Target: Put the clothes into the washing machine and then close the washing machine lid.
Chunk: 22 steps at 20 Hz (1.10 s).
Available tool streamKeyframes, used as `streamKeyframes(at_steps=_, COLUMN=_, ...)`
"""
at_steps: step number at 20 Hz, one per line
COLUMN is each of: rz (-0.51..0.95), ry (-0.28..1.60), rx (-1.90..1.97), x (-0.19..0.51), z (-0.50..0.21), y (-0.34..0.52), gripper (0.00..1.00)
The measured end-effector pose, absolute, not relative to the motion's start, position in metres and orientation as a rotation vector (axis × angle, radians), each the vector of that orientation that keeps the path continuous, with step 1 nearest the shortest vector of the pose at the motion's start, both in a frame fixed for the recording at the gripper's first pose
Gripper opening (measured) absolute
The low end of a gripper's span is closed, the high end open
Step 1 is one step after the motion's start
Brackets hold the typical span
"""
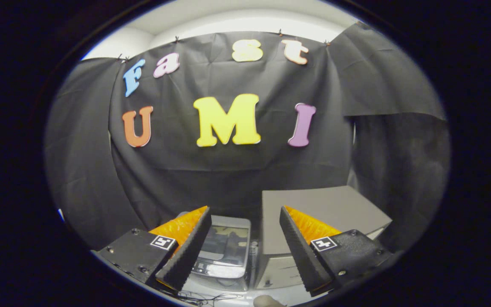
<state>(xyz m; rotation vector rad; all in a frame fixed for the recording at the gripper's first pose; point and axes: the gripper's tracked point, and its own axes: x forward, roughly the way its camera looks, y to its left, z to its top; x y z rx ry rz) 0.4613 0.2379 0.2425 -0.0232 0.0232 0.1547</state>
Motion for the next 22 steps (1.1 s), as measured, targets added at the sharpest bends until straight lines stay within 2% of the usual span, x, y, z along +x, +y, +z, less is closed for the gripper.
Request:
streamKeyframes(at_steps=5, rz=0.130, ry=-0.037, rx=-0.029, x=0.410, z=0.236, y=0.152, gripper=1.00)
streamKeyframes(at_steps=11, rz=0.086, ry=-0.012, rx=0.023, x=0.350, z=0.176, y=0.056, gripper=1.00)
streamKeyframes(at_steps=17, rz=0.078, ry=-0.028, rx=-0.046, x=0.277, z=0.124, y=-0.012, gripper=1.00)
streamKeyframes(at_steps=22, rz=0.080, ry=0.056, rx=-0.012, x=0.219, z=0.081, y=-0.041, gripper=1.00)
